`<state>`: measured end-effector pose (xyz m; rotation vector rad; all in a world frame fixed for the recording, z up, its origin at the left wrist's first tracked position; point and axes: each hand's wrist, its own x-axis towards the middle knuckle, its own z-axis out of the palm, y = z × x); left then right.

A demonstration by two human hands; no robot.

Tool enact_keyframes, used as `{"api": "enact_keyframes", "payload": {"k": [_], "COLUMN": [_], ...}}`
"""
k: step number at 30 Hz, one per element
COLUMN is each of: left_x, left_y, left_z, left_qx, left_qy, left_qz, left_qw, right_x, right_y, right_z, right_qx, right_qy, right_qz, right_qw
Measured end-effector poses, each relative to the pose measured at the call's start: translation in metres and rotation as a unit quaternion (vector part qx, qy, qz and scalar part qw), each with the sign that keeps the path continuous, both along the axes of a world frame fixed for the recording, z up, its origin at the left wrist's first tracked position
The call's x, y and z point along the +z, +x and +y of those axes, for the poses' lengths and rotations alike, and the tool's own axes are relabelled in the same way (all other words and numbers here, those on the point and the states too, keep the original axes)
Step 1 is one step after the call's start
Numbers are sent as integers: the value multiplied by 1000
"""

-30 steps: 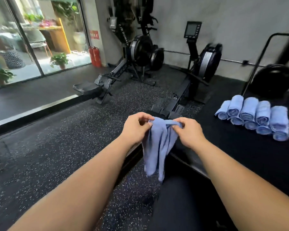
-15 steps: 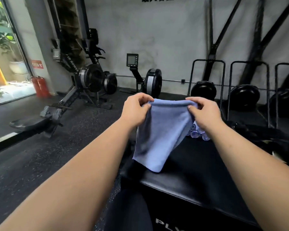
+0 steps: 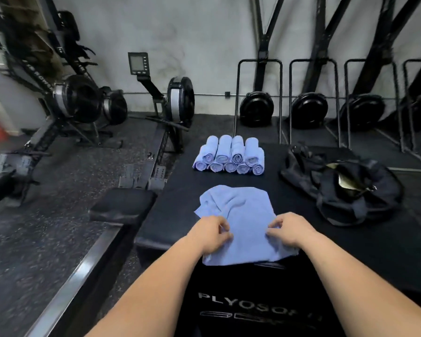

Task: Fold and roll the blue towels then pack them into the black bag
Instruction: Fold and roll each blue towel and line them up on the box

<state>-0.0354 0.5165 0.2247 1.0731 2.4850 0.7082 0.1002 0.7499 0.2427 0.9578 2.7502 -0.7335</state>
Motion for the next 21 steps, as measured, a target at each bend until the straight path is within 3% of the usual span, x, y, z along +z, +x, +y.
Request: {"api": "enact_keyframes", "payload": {"k": [3,5,8,10,14,17,21], "left_x": [0,-1,-9,-19,-21,-21,-26], "left_y": [-3,-7,-14,-14,-8,-8,-19], "left_z": [7,12,14,14,9,9,19], "left_qx": [33,22,-1,6,39,60,80], "left_qy": [-9,-22,-59,-83,-76,-74,-64], "left_qz": [126,176,130,124,273,326,305], "left_qw": [991,984,990,989,958,940,947], "right_x": [1,-2,-14,-23,-27,-23,-22], "right_y": [-6,-13,-21,-20,-19,-22,-30], "right_z": [1,1,-9,-16,-28,-27,-15], "right_qx": [-11,44,144,135,71,51,27], "right_qy": [68,108,122,185,345,356,352], "right_qz": [48,50,18,-2,8,-6,-24], "right_qw": [996,992,982,973,936,933,935]}}
